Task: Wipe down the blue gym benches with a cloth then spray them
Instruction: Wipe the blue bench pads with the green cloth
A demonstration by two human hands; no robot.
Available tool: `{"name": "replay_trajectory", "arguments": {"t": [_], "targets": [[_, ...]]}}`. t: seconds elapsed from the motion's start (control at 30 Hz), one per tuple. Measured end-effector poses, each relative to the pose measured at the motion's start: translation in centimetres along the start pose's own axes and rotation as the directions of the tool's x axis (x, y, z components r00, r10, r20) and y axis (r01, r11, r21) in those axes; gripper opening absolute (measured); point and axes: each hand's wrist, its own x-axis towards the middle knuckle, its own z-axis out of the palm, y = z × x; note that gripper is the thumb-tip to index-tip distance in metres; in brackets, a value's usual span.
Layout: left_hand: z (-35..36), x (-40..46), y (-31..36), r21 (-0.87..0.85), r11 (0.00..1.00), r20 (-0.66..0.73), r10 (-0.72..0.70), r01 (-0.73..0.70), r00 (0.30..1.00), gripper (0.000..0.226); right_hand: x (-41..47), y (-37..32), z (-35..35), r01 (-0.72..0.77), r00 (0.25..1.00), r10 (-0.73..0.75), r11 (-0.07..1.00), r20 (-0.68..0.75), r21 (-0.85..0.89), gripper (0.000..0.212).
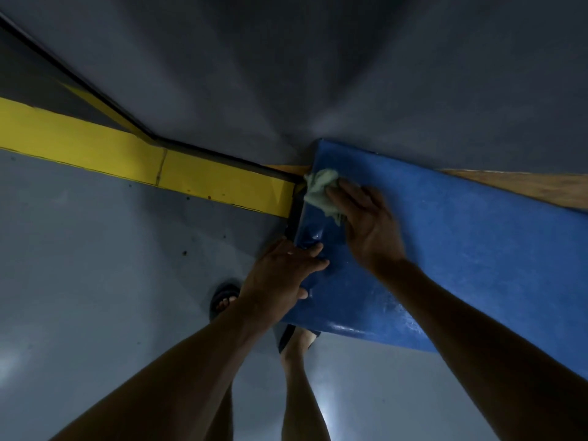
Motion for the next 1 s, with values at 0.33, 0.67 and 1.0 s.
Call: {"name": "replay_trajectory", "arguments": {"t": [0.33, 0.67, 1.0], "targets": [[0.5, -0.2, -0.1, -0.013, 1.000, -0.077, -0.007, 0.006, 0.997, 0.071, 8.5, 2.0, -0.5, -0.127, 0.991, 0.124, 0.988, -0.041, -0.084, 0.056], [1.0, -0.3, -0.1, -0.016, 1.000, -0.073, -0.014, 0.013, 0.997, 0.071, 8.8, 1.1, -1.2, 0.132, 0.976, -0.096, 0.974, 0.193, -0.182, 0.062], [1.5, -0.7, -0.4, -0.020, 1.000, -0.103, 0.010, -0.012, 0.995, 0.074, 0.1, -0.3, 0.9, 0.325, 0.925, -0.315, 0.946, 0.214, -0.013, 0.063]]}}
